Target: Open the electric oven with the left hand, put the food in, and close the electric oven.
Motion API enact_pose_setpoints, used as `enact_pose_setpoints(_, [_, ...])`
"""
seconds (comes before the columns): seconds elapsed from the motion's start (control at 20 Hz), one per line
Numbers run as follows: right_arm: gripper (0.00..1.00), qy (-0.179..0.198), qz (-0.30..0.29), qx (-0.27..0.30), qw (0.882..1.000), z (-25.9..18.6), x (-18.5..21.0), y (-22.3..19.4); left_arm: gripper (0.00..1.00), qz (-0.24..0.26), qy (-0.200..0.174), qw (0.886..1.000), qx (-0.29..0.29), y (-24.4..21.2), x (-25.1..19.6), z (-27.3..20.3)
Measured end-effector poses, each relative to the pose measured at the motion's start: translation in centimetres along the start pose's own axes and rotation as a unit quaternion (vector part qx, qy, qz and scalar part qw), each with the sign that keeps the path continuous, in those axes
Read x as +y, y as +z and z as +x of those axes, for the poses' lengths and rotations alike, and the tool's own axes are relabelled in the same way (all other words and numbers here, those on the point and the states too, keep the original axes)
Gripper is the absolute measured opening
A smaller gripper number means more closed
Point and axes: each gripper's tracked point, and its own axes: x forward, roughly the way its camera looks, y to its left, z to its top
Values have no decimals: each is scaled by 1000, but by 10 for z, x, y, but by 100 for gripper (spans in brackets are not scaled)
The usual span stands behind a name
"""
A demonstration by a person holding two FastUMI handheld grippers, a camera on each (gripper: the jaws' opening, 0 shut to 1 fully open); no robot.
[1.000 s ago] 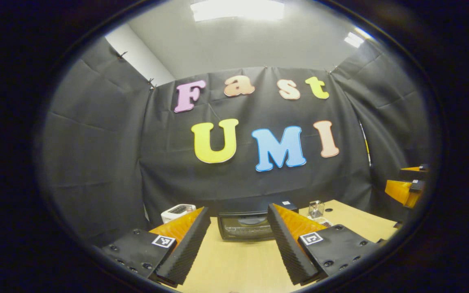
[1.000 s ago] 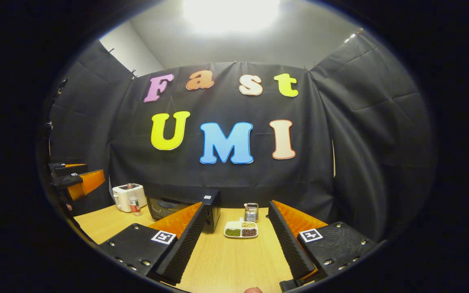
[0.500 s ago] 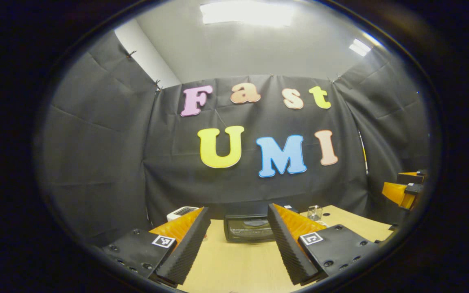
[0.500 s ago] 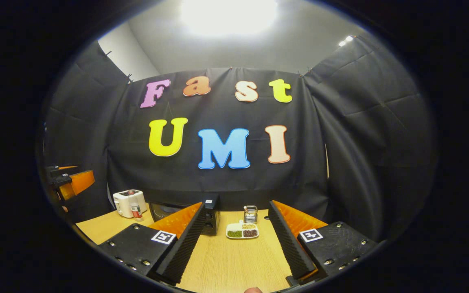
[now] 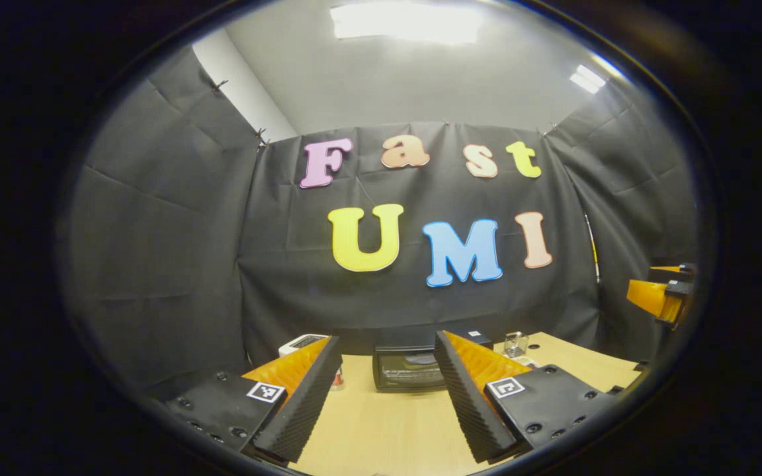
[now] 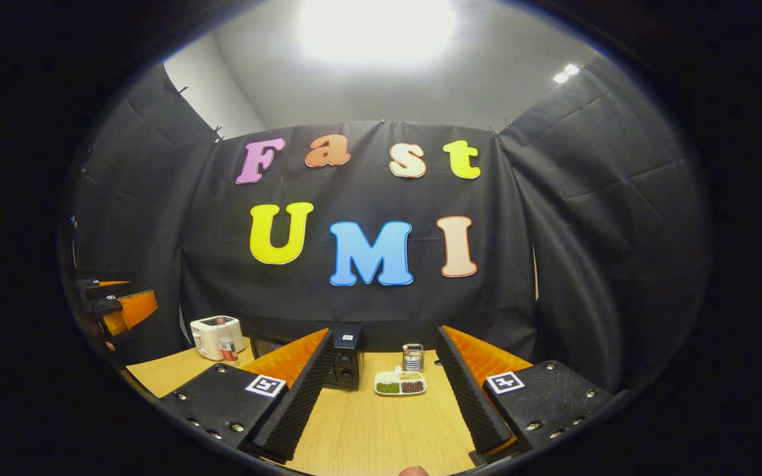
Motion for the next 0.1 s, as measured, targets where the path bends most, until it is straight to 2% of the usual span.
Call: enact_pose_setpoints(0.1, [95,-1,0,-3,1000,-1,1,2,100,-3,1,1000,0,0,2,-2])
